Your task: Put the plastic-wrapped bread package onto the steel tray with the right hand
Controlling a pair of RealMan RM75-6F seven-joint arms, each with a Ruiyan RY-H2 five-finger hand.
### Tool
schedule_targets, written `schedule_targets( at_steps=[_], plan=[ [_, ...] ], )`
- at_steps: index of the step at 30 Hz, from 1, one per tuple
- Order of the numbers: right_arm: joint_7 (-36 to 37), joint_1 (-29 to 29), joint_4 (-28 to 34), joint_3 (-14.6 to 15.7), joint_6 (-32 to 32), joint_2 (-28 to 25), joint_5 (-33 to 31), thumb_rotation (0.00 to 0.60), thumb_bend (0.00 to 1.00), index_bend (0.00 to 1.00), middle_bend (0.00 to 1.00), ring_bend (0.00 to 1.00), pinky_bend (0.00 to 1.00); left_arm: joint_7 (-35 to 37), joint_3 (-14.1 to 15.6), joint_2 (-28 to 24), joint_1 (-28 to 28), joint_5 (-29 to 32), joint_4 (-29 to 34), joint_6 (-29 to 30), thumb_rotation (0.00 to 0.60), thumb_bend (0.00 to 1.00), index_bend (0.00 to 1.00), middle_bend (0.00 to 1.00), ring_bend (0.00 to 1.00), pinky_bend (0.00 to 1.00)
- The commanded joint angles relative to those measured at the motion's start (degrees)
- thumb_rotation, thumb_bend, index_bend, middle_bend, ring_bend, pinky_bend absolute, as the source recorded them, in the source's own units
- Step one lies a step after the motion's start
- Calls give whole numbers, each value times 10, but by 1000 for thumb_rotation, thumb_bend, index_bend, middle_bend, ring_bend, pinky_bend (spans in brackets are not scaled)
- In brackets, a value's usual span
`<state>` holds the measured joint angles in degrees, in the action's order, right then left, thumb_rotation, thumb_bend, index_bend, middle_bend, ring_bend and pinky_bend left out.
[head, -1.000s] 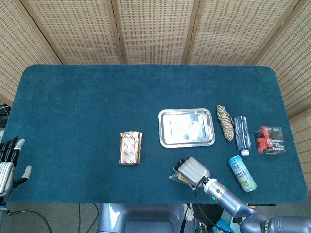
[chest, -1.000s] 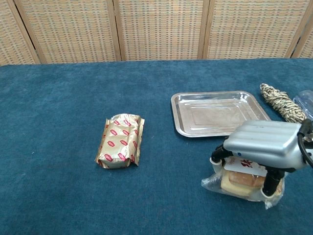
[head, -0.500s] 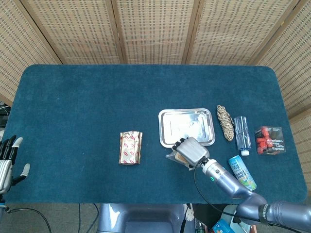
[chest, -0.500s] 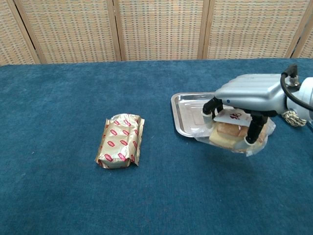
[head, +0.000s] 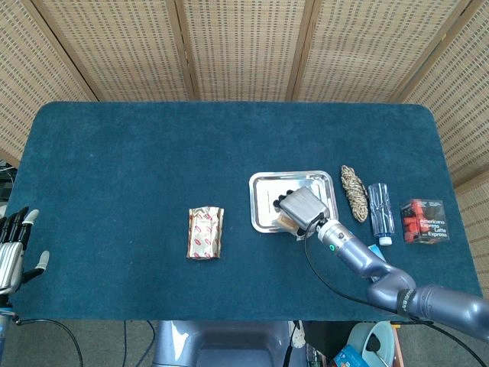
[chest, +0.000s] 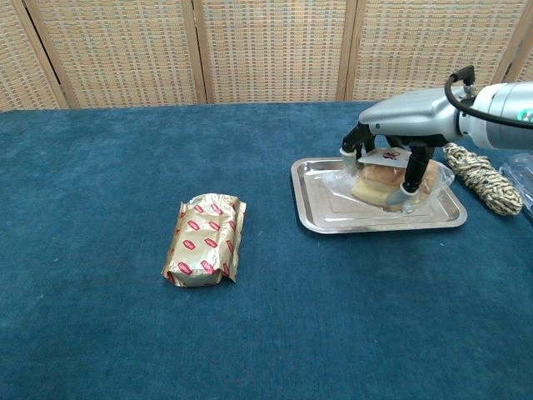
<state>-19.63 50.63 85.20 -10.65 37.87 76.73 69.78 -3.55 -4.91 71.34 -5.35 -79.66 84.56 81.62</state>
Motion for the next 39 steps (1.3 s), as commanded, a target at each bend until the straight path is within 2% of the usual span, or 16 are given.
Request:
schedule_targets(
  at_steps=[1,10,23,25,27,30,32,35,39],
  plan=[
    [50,21,-48,-8,-26,12,21,600,277,393,435,459,630,-6,-4,0,-4,9,4,-8,595,413,0,0,0,0],
    [181,42,-137,1,-40,31,93,600,278,393,436,459,630,-30,-10,-3,-10,30,20,-17,595,414,0,0,0,0],
    [294,55,-204,33,-12,53,165,600,278,393,414,445,610,-39,-10,-7,-10,40,26,-16,595,413,0,0,0,0],
    [304,54,-214,36,-3,56,170,600,277,352,334,369,530,-37,-10,-7,-10,40,25,-17,595,413,0,0,0,0],
    [319,55,-212,42,-13,51,167,600,270,239,208,223,396,-33,-10,-7,-10,42,22,-19,595,413,0,0,0,0],
    [326,57,-204,44,-19,43,164,600,240,113,74,80,305,-29,-10,-7,-12,42,20,-21,595,413,0,0,0,0],
    [324,57,-200,45,-19,39,162,600,220,61,22,23,241,-28,-10,-7,-12,41,19,-21,594,413,0,0,0,0],
    [311,56,-195,45,-20,35,154,600,204,13,0,0,144,-27,-9,-8,-13,38,19,-20,595,413,0,0,0,0],
    [285,55,-177,41,-33,24,128,600,189,0,0,0,63,-24,-9,-10,-12,37,19,-18,595,413,0,0,0,0]
  ],
)
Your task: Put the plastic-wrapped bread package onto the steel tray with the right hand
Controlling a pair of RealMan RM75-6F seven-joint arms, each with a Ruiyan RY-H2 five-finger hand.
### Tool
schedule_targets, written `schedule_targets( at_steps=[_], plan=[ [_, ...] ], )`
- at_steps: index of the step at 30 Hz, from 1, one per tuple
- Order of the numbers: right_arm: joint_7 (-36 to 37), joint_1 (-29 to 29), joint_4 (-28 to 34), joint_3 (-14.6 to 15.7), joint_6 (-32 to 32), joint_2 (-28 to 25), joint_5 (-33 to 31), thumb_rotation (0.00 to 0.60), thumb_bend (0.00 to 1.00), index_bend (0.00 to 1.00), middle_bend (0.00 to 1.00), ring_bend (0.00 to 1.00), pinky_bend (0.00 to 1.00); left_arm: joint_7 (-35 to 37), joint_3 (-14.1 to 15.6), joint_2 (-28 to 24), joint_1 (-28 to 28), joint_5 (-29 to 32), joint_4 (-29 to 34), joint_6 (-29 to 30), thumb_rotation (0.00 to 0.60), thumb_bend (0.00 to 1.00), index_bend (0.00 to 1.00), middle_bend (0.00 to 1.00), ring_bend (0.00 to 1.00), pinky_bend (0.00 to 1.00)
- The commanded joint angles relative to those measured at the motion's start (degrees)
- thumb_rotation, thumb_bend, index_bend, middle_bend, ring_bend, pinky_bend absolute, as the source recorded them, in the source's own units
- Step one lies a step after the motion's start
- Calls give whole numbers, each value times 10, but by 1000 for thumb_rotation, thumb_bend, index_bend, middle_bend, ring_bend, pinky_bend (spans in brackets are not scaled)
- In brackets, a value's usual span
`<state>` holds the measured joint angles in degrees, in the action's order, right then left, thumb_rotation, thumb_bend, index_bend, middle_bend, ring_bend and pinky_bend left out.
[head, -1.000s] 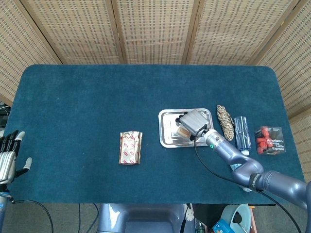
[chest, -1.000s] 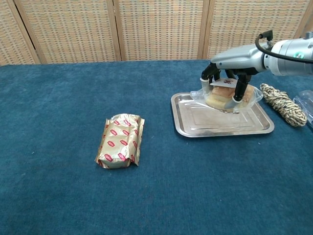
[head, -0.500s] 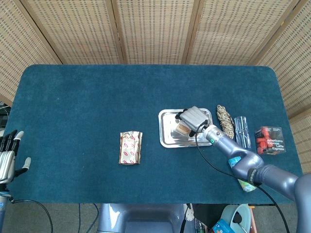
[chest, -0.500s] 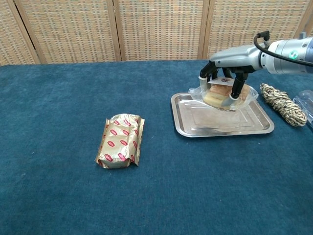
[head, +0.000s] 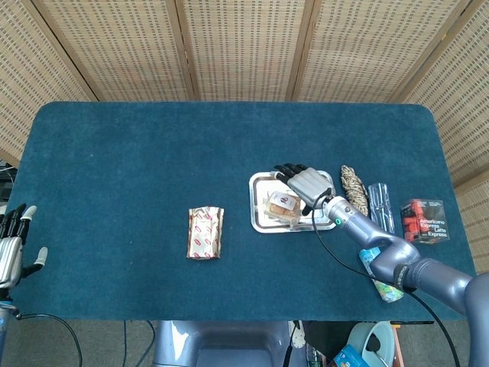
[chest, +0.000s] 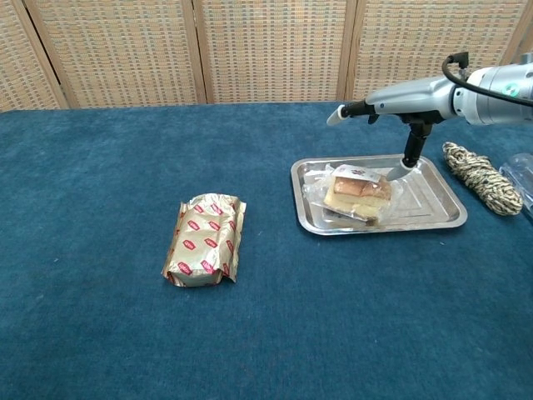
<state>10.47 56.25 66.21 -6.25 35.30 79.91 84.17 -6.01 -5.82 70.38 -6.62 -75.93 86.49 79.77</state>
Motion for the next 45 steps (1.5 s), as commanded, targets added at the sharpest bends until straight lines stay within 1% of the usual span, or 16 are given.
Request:
schedule_targets(
  at_steps=[1,2,8,12,14,16,17,19,21,23,24,27,29,31,37,45],
  plan=[
    [-25,-2,19,-4,-7,-11,-23,600,190,0,0,0,60,1,0,-1,1,-1,-1,1,595,413,0,0,0,0],
    [-33,-3,23,-5,-6,-13,-27,600,192,0,0,0,60,2,1,-2,1,-1,-1,2,594,413,0,0,0,0],
    [-132,-38,110,-6,39,-79,-70,600,205,0,0,0,60,2,1,-11,0,-10,6,7,595,413,0,0,0,0],
    [-220,-81,201,-7,103,-137,-126,600,209,0,0,0,60,-4,4,-17,-3,-23,15,11,595,413,0,0,0,0],
    [-259,-114,255,-6,157,-170,-150,600,210,0,0,0,60,-10,5,-20,-5,-30,22,12,595,413,0,0,0,0],
    [-276,-141,292,-3,198,-191,-161,600,210,0,0,0,60,-16,6,-21,-8,-34,26,12,595,413,0,0,0,0],
    [-286,-163,319,0,231,-207,-166,600,210,0,0,0,60,-20,7,-22,-9,-38,30,13,596,413,0,0,0,0],
    [-300,-232,369,13,342,-241,-154,600,210,0,0,0,60,-30,9,-24,-15,-51,39,13,596,413,0,0,0,0],
    [-299,-273,388,26,398,-250,-136,600,210,0,0,0,60,-40,11,-24,-18,-58,46,13,594,413,0,0,0,0],
    [-288,-309,395,35,444,-253,-118,600,210,0,0,0,60,-50,12,-25,-21,-64,54,15,595,413,0,0,0,0],
    [-278,-335,394,43,477,-253,-105,600,210,0,0,0,60,-57,13,-26,-23,-70,59,15,595,413,0,0,0,0],
    [-261,-375,385,54,525,-247,-83,600,210,0,0,0,60,-68,15,-27,-26,-76,67,15,595,413,0,0,0,0],
    [-240,-413,374,65,566,-240,-71,600,210,0,0,0,60,-76,18,-26,-30,-85,73,15,594,413,0,0,0,0],
    [-221,-437,362,70,590,-233,-59,600,211,0,0,0,60,-80,20,-25,-31,-89,75,15,595,412,0,0,0,0],
    [-179,-491,322,81,632,-206,-35,600,210,0,0,0,60,-89,26,-21,-33,-104,77,20,595,413,0,0,0,0],
    [-155,-518,280,79,636,-172,-25,600,210,0,0,0,60,-91,33,-17,-31,-116,75,27,595,413,0,0,0,0]
  ],
)
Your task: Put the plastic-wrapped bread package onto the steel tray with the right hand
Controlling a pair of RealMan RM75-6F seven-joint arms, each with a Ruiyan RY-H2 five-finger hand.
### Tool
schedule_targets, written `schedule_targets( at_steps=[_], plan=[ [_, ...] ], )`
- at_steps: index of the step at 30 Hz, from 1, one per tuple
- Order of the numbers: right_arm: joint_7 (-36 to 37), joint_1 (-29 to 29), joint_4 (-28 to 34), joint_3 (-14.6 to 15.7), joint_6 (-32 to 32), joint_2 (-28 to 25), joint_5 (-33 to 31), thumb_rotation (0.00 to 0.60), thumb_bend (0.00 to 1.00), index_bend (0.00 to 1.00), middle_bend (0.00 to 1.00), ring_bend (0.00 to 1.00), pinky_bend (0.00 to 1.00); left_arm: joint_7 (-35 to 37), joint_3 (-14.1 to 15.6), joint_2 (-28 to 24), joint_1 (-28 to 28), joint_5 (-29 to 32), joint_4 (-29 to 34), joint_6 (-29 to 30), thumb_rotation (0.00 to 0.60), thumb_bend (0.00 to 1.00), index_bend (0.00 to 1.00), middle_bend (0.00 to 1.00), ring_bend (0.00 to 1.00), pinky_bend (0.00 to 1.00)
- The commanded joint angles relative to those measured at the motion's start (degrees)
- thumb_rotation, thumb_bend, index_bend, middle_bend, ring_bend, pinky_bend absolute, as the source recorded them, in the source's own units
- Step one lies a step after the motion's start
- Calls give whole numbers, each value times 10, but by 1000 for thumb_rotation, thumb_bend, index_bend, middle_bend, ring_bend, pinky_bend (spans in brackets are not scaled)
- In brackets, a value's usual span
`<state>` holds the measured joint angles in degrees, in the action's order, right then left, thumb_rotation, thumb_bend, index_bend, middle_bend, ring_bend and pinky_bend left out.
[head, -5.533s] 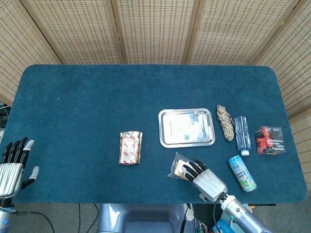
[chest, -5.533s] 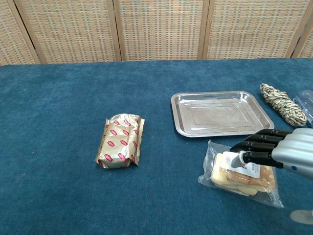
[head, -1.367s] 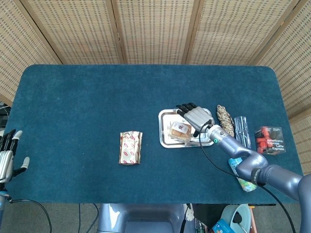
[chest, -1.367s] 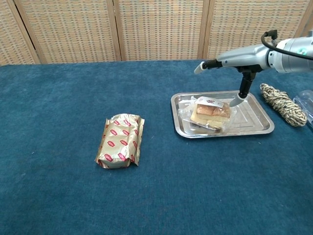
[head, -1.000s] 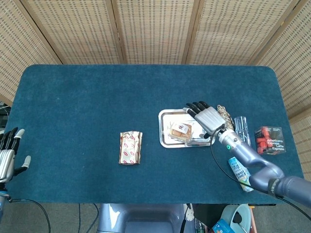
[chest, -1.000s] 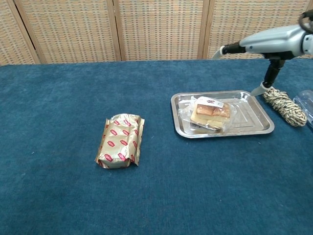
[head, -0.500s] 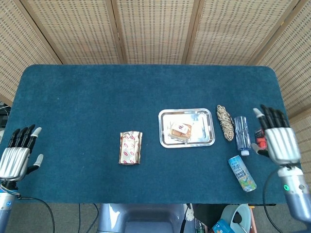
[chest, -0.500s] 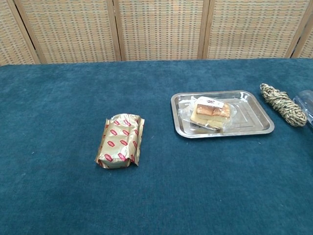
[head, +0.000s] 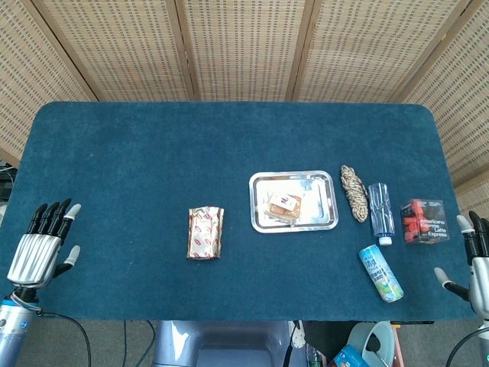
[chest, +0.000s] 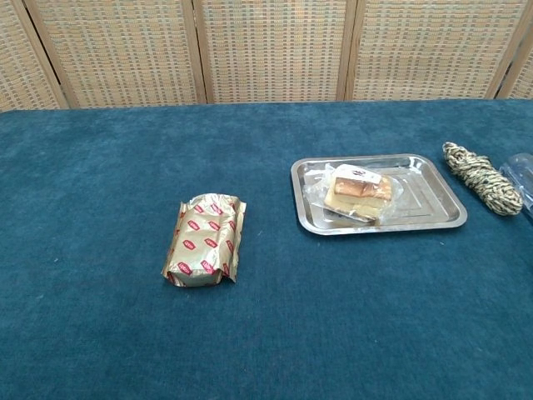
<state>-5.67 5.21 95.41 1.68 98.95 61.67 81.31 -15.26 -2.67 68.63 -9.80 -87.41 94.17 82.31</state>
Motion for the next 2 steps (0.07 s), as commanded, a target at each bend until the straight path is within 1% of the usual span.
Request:
schedule_targets(
  at_steps=[1,2],
  plan=[
    [9,-10,-17,-2,-1,15,5,600,210,0,0,0,60,2,2,2,2,-2,-3,2,595,413,0,0,0,0],
    [11,-15,-22,-2,0,17,8,600,210,0,0,0,60,4,3,2,3,-2,-5,4,595,413,0,0,0,0]
  ],
)
